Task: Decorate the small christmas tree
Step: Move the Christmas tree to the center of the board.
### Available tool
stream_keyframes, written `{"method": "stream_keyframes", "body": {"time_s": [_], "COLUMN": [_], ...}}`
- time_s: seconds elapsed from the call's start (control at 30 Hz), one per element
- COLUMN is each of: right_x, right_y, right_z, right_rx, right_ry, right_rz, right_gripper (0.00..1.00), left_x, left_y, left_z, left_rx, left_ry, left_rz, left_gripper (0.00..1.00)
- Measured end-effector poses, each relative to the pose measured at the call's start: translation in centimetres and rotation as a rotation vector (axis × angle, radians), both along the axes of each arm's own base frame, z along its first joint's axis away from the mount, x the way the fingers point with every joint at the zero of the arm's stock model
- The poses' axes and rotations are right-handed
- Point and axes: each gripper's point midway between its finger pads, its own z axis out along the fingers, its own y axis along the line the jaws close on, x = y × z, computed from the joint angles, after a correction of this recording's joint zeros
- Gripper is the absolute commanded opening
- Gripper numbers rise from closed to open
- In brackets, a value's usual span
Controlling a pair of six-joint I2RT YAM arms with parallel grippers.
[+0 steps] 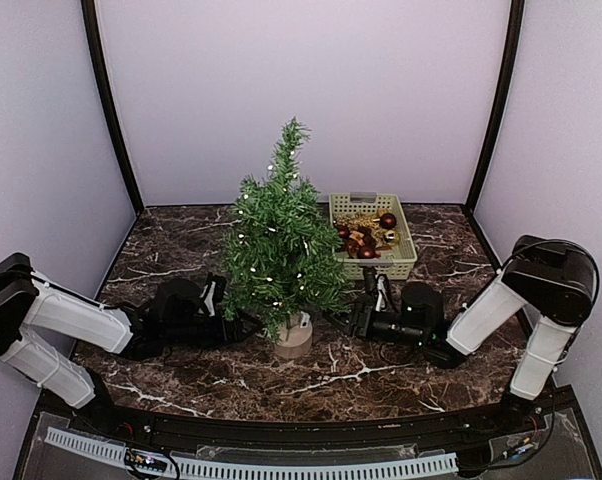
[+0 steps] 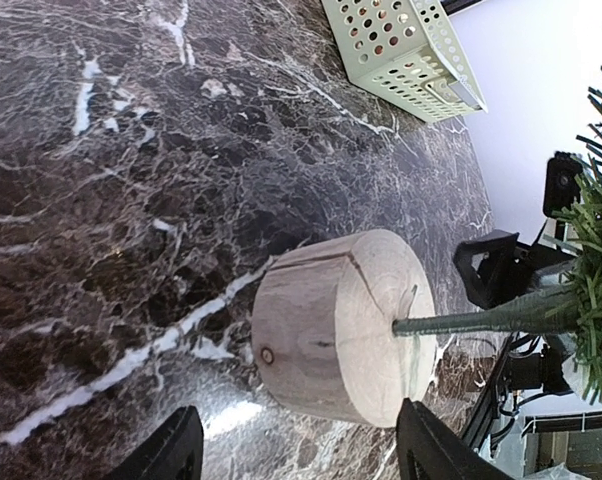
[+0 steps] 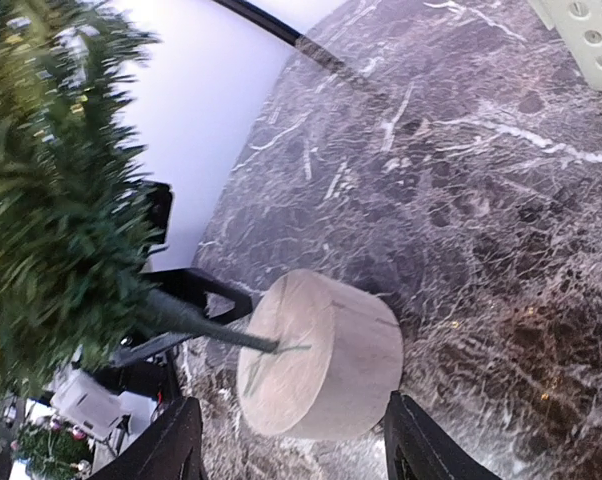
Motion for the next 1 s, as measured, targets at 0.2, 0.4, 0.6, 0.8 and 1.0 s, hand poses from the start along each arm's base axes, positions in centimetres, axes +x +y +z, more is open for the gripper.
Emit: {"method": "stream_keyframes", "body": {"time_s": [0.2,0.4,0.6,0.8,1.0], "right_x": [1.0,0.8,1.0,1.3,2.6], "right_y": [1.2,2.4,3.5,4.7,5.6], "right_z": [-2.4,-5.0,-4.5,-4.1,-4.1], "right_rx": [-0.084,-0.131,-0.122,-0.11,-0.108], "right_ry": [0.082,0.147,0.136,0.119,0.104], "right_rz": [-0.007,0.03,0.061,0.088,0.08], "right_gripper": [0.56,0.51,0.43,0.41,0.34], "left_x": [0.4,0.5,0.6,0.8,1.1], "left_y": [-1.2,-2.5,-3.1,-3.6,-3.8], "left_z": [-0.3,-1.0,-1.5,-1.5,-1.5], "left_rx": [-0.024,-0.025,-0.032,-0.052,-0.06], "left_ry": [0.008,0.028,0.038,0.037,0.035], "left_rz": [-0.024,-0.057,-0.074,-0.076,-0.071], "left_gripper": [0.59,0.49,0.37,0.33,0.33]}}
